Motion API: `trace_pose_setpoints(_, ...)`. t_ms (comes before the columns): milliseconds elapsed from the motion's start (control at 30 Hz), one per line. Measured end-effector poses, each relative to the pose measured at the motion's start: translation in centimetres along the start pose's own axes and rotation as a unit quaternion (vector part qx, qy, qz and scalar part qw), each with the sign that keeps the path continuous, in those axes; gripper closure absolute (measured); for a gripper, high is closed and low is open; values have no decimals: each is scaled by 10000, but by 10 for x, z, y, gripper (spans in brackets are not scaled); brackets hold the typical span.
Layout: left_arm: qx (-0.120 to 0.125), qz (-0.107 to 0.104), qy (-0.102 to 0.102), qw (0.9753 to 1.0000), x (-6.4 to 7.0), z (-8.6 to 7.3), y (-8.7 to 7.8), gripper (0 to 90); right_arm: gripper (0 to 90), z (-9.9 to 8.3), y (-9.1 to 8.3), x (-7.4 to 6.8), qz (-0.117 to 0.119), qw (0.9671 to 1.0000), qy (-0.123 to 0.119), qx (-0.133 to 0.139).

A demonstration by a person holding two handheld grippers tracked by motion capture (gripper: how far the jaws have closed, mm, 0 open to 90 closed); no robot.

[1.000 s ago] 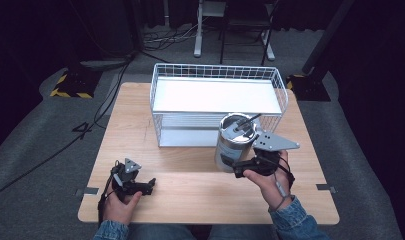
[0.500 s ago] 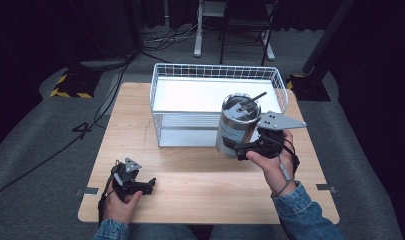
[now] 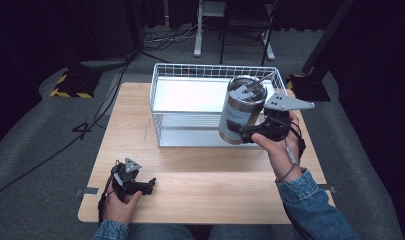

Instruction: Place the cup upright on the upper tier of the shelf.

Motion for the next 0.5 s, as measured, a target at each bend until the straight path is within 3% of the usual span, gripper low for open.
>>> trace_pose_setpoints(300,15,23,-50,10000,1,-2,-1,5,39,28,8,11,-12,9999,38,160)
trace_pose_setpoints(500,10,33,-57,10000,2,-4,-3,5,39,41,24,23,-137,9996,55,232)
Point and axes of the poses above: each handheld gripper's, and its own axes: y roughly forward along the jaws, z roughly out of its top, x roughly to its right, the point moved 9 cm from there along y, roughly forward along the jaws, and after that the axes turned 12 degrees about -z, right-handed, at the moved point
